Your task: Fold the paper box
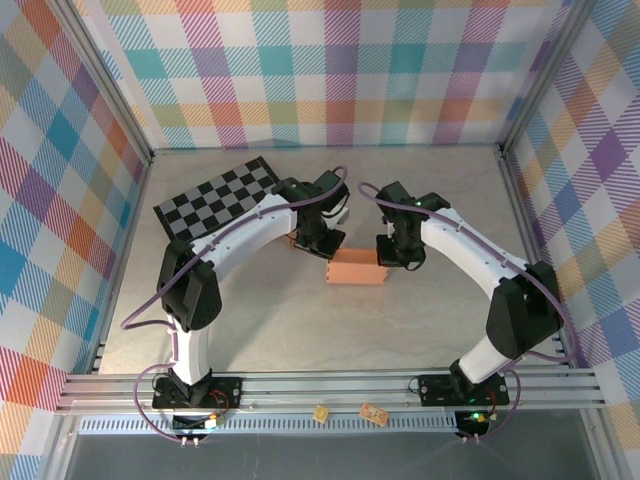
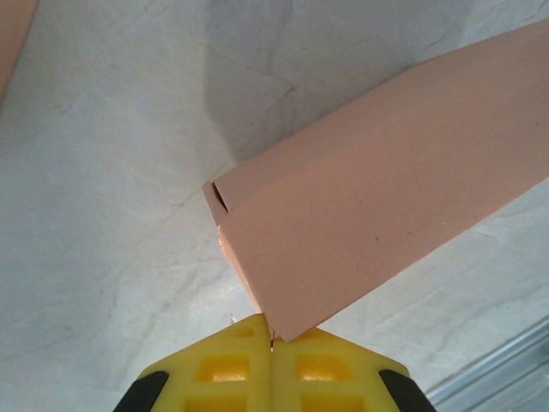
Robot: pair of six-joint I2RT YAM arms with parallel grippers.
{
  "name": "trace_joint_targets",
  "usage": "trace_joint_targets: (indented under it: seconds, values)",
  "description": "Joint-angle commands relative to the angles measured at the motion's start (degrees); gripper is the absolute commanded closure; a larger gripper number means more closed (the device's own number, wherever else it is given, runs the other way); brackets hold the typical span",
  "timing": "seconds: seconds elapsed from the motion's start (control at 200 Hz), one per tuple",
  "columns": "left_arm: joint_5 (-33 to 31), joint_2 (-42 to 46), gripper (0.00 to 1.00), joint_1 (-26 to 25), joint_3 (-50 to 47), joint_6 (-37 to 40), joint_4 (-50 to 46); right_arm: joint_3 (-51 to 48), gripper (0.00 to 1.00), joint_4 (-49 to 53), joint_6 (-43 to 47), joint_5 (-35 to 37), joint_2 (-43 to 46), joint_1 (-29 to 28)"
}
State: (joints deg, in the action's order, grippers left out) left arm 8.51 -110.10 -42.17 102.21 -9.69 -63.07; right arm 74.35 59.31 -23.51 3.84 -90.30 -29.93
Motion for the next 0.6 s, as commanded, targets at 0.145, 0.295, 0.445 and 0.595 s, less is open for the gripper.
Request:
trace_joint_targets:
  seconds: [0.145,0.295,0.445,0.595]
  values:
    - [5.26,-2.95,0.97,0.71,7.41,-3.40,-5.93,2.91,1.00,2.58,2.48,-2.73,-1.34,0.36]
    - [7.34,-3.79,0.97,1.22,8.48,-4.20,-7.66,2.91,1.00,2.76,2.70,-2.96,-1.37,0.75]
    - [8.53,-3.71,0.97,1.90,9.19,-4.98,-8.11,3.21,1.00,2.37,2.90,-2.86,-0.88,1.02]
    - [9.58,-4.04,0.97,2.11,10.31,-5.11,-9.04,5.72,1.00,3.86,3.70,-4.08,-1.85,1.30]
